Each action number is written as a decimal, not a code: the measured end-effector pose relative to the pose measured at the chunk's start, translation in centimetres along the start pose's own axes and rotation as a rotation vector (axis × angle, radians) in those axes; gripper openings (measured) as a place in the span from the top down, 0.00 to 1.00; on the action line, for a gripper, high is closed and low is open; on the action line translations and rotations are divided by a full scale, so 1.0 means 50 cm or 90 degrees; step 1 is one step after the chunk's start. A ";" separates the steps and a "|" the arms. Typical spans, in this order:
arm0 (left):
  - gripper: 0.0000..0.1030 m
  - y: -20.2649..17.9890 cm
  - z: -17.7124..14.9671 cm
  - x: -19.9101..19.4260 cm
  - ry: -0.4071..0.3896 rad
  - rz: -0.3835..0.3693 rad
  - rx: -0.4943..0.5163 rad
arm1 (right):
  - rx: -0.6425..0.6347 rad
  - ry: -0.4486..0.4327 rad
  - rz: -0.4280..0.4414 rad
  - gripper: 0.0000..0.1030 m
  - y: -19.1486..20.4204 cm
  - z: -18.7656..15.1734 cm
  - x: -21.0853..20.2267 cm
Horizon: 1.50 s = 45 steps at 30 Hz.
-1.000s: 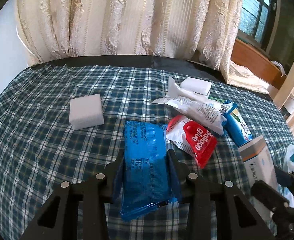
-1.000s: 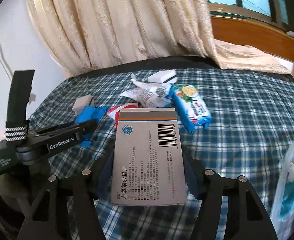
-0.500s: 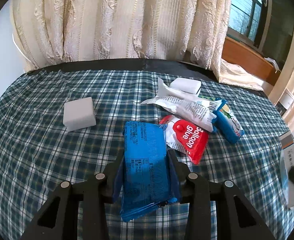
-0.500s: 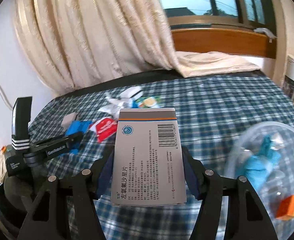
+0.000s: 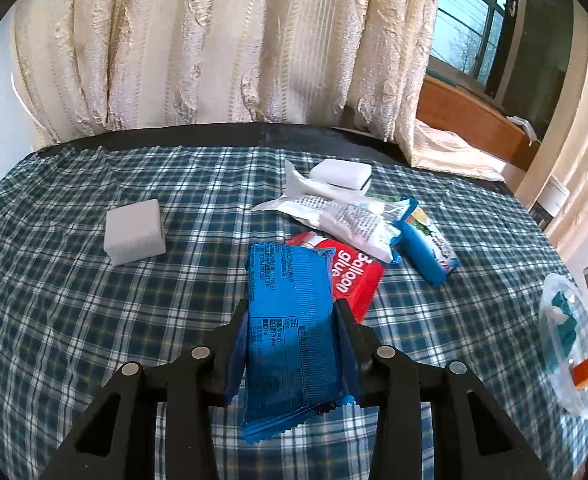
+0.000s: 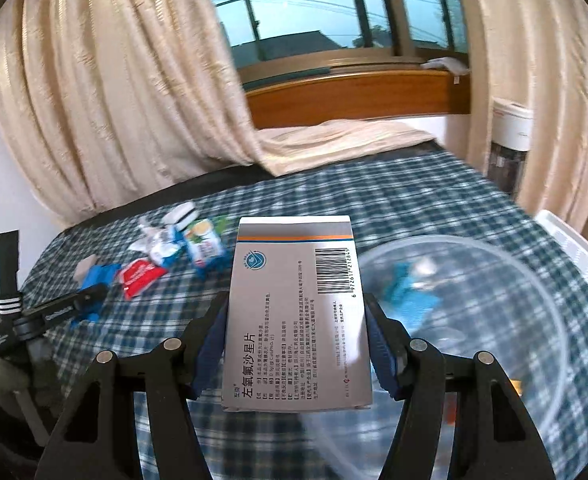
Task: Organize objects
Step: 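Carry the white medicine box over the clear bowl with the right gripper while the left carries the blue packet, then open the right gripper to drop the box while the left gripper lowers the blue packet into the bowl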
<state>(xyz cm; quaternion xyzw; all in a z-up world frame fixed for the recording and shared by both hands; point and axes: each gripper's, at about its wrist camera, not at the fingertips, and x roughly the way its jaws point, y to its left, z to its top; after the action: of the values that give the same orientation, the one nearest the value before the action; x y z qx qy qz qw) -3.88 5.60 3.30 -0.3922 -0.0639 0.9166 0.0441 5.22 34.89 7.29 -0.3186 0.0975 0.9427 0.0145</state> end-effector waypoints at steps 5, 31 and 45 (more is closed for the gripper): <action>0.59 -0.012 0.000 0.001 0.010 -0.006 0.001 | -0.001 -0.013 -0.050 0.38 -0.056 0.006 -0.030; 0.59 -0.184 -0.040 -0.045 0.028 -0.072 0.098 | -0.097 0.037 -0.138 0.38 -0.263 0.003 0.020; 0.59 -0.289 -0.050 -0.068 0.033 -0.129 0.155 | -0.076 0.059 -0.100 0.36 -0.282 -0.009 0.032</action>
<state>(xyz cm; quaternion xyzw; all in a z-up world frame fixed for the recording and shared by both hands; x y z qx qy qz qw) 0.72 19.63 6.18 -0.3991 0.0099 0.8980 0.1850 5.48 48.54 3.52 -0.3685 0.0167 0.9272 0.0646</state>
